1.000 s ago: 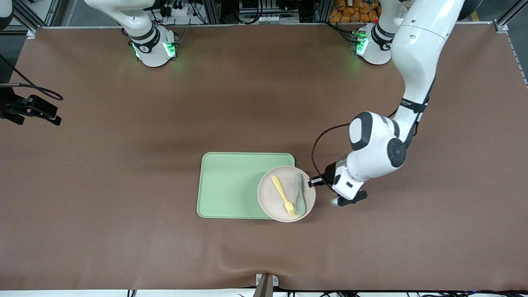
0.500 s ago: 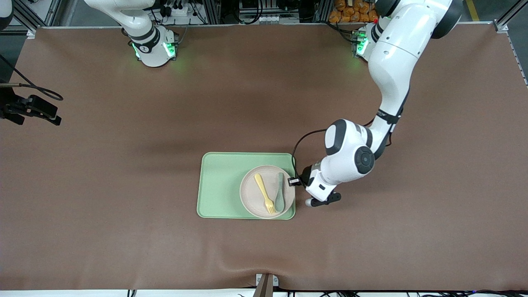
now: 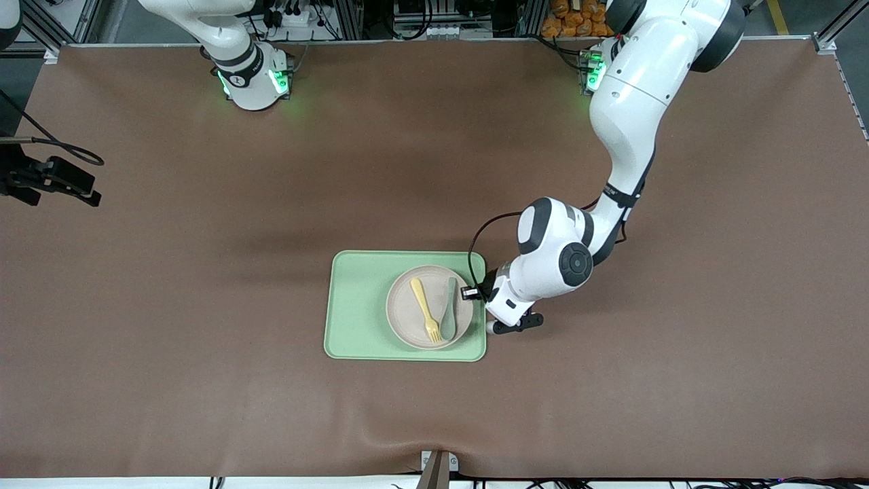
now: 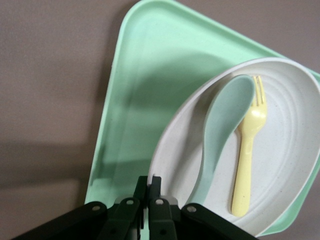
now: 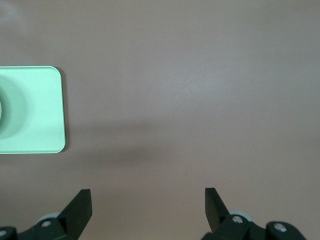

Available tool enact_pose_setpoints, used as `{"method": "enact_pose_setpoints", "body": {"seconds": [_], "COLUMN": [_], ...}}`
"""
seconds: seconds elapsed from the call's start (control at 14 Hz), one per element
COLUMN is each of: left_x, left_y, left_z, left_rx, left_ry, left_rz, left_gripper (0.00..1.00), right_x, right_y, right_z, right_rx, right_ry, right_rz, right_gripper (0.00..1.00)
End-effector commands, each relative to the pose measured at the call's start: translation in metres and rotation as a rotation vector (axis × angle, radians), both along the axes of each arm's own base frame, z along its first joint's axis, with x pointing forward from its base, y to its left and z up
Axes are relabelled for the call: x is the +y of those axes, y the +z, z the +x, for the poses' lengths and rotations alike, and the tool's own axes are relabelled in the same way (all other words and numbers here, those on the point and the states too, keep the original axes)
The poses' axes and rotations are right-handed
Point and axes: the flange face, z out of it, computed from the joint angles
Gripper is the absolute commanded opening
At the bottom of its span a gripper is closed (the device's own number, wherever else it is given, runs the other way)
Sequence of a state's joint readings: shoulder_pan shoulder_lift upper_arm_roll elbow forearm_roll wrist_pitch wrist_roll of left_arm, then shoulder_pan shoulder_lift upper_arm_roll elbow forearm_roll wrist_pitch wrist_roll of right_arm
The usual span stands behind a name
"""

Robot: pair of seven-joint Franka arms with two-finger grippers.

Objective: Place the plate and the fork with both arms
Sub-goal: 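Open the left gripper and withdraw it from the plate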

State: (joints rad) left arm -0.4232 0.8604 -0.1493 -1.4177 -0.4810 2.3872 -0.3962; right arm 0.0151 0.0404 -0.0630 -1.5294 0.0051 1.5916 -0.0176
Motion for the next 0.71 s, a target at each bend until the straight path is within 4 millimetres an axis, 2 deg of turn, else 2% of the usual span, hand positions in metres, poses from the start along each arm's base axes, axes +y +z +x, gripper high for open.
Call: {"method": "enact_pose_setpoints", "body": {"seconds": [0.0, 0.21, 0.29, 0.36, 0.5, 0.64], "left_x": [-0.004, -0.003, -0.003, -0.004, -0.005, -0.004], "left_y": [-0.003, -0.004, -0.004, -0.002, 0.009, 0.041], "left_z": [0.004, 0.004, 0.004, 0.004, 0.005, 0.01], "left_rx": [-0.006, -0.01, -0.011, -0.012, -0.035, -0.085], "left_ry": [0.002, -0.009, -0.008, -0.006, -0.019, -0.04], "left_rz": [0.002, 0.002, 0.003, 0.001, 0.013, 0.055], "left_gripper": [0.0, 0.0, 0.8, 1.0, 1.0, 1.0], "right_x": [-0.004, -0.004, -0.004, -0.004, -0.003, -0.003], "right_y": [0.002, 0.002, 0.002, 0.002, 0.002, 0.002], "right_z": [0.002, 0.002, 0.002, 0.002, 0.002, 0.002], "right_rx": [0.001, 0.001, 0.001, 0.001, 0.001, 0.001], "right_ry": [0.004, 0.003, 0.003, 0.003, 0.001, 0.003], "right_rz": [0.015, 0.015, 0.015, 0.015, 0.017, 0.017], "right_gripper": [1.0, 1.0, 1.0, 1.0, 1.0, 1.0]}}
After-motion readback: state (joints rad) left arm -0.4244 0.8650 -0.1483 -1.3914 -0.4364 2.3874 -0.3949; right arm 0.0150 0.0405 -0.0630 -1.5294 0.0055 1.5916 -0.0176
